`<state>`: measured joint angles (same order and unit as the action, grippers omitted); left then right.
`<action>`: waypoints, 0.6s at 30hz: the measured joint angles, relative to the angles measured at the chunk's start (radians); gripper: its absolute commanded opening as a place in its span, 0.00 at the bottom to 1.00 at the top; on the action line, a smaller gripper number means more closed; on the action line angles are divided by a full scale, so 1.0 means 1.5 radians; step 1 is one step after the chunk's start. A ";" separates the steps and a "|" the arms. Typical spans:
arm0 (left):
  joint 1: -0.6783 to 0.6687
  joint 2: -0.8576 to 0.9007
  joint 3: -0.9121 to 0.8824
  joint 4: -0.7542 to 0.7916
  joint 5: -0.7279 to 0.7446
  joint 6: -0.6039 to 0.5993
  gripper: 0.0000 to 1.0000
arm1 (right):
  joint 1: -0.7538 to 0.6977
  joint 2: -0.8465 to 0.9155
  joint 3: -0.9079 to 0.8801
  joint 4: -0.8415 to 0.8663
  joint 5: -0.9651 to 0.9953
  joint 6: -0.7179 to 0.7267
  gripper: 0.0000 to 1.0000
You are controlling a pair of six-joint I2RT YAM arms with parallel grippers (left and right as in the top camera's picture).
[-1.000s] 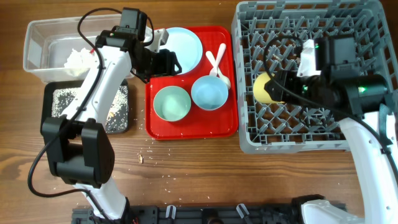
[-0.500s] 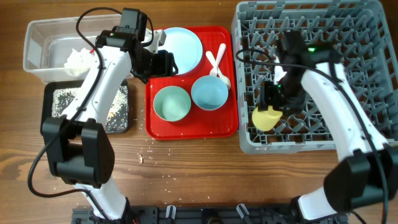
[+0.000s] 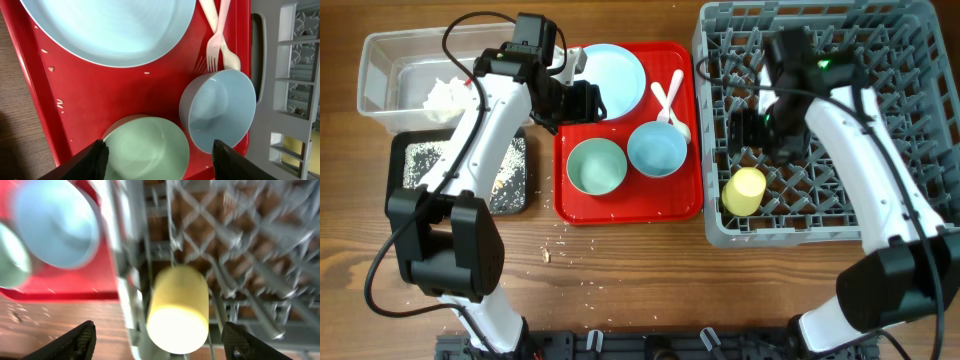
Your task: Sort waste into correct bins and load items into the dishwasher rack
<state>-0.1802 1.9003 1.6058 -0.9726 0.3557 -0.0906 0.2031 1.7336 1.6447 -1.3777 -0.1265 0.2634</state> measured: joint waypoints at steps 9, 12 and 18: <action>0.005 -0.002 0.011 -0.016 0.000 0.000 0.65 | 0.041 0.000 0.121 0.108 -0.066 -0.015 0.77; 0.020 -0.022 0.041 -0.047 -0.010 -0.022 0.67 | 0.093 0.010 0.122 0.151 -0.073 0.001 0.76; 0.109 -0.103 0.063 -0.067 -0.040 -0.092 1.00 | 0.165 0.111 0.122 0.187 -0.036 -0.006 0.73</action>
<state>-0.0162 1.7458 1.7008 -1.0733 0.2955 -0.2279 0.4500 1.8999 1.8278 -1.0966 -0.1810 0.2543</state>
